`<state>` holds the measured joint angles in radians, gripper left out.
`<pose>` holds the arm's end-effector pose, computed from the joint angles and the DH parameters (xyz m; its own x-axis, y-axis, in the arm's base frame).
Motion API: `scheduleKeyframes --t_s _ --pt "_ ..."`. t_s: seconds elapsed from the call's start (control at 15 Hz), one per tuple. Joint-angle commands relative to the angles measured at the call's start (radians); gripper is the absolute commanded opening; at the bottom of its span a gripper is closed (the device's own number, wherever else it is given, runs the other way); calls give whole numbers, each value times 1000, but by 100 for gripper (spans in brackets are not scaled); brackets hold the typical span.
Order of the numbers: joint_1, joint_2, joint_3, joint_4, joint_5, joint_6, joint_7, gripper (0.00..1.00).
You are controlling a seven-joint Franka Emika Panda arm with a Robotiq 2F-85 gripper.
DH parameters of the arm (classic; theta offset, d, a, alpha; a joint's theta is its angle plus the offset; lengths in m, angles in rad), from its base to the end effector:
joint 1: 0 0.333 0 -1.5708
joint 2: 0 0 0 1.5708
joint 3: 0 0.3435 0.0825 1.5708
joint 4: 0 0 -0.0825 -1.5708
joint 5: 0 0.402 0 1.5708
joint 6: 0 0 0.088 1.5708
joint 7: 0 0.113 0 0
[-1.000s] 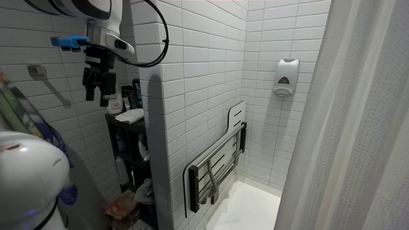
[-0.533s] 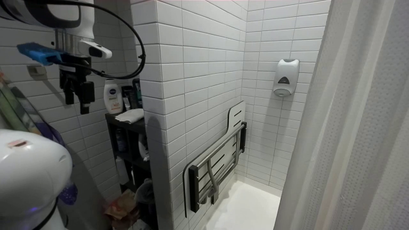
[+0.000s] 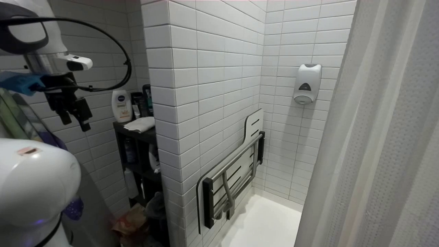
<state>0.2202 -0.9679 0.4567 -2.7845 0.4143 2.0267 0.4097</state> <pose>0.2222 0.2047 0.4571 0.9872 -0.0452 0.1533 -0.0308 -0.9950 -0.0950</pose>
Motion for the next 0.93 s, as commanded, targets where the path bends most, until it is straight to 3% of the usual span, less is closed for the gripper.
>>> scheduleKeyframes --t_s 0.0,0.2,0.47,0.53,0.6,0.87 --pt "22 9 -18 0 -20 4 15 100" --pt "22 -6 3 0 -28 40 24 100" --pt "12 11 141 6 -63 296 125 100" --pt "-34 -3 218 8 -34 347 125 100" --pt "-6 20 224 9 -78 399 184 100" --pt "-79 48 384 10 -154 600 313 100"
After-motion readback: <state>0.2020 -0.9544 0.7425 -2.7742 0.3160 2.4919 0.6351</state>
